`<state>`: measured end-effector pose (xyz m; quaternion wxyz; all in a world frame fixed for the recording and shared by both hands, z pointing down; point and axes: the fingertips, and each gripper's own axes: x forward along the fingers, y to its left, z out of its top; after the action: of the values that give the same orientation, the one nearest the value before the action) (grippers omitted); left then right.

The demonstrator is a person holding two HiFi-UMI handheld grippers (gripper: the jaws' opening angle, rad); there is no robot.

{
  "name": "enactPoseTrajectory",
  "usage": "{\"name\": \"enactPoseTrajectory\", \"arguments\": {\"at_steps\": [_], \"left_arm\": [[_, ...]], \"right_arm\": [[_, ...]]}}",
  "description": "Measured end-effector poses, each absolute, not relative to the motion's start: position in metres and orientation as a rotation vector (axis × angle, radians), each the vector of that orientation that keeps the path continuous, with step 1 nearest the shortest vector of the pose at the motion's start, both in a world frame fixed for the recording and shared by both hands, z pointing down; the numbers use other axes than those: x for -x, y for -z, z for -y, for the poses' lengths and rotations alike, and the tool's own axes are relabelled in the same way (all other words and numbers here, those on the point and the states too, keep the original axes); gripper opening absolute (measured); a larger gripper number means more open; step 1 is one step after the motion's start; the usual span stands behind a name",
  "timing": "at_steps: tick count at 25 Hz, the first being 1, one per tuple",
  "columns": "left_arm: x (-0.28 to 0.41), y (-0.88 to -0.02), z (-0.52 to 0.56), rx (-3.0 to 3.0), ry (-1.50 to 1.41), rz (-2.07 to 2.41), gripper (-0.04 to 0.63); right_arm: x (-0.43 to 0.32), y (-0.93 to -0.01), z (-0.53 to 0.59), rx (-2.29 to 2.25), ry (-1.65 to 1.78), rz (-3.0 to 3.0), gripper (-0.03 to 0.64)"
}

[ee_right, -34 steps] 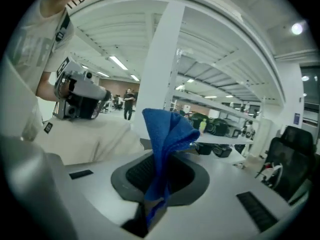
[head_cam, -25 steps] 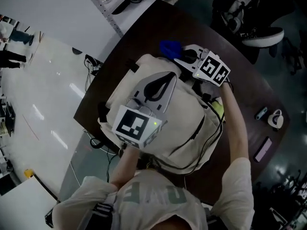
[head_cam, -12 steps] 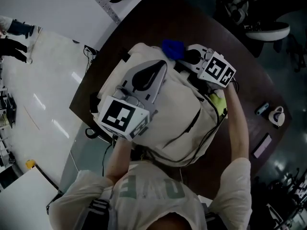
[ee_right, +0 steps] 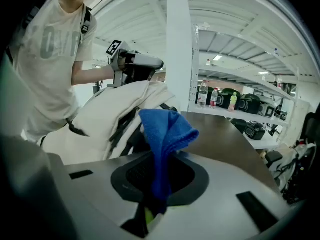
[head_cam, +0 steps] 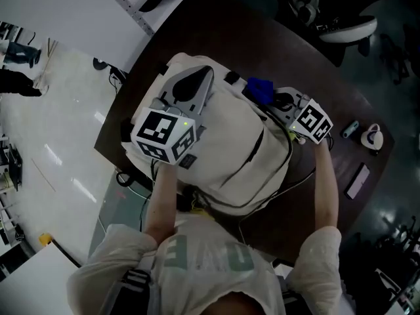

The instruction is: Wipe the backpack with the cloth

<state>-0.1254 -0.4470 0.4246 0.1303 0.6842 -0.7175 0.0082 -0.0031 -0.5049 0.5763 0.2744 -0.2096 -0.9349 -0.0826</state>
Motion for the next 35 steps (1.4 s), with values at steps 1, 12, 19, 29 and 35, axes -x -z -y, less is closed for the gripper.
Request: {"name": "enactPoseTrajectory", "arguments": {"at_steps": [1,12,19,29,35], "left_arm": [[0.126,-0.425,0.447,-1.987,-0.025,2.085,0.003],[0.129,-0.435,0.445,-1.987,-0.046,2.083,0.003],[0.124,-0.443,0.451,-2.0,-0.127,2.091,0.003],[0.125,-0.371,0.404,-2.303,0.021,2.029,0.003],[0.191,-0.355,0.344,-2.382,0.072,1.977,0.003]], "right_arm": [[-0.006,-0.58,0.507,0.538,0.215,2.509,0.043],[-0.077,-0.589,0.508,0.311,0.086,2.539,0.043],[-0.077,-0.543,0.525,-0.051,0.066,2.712,0.043],[-0.025,-0.389,0.485,-0.663,0.299,2.811,0.043],[0.021,-0.349,0.426,-0.989,0.26,2.75,0.043]]}}
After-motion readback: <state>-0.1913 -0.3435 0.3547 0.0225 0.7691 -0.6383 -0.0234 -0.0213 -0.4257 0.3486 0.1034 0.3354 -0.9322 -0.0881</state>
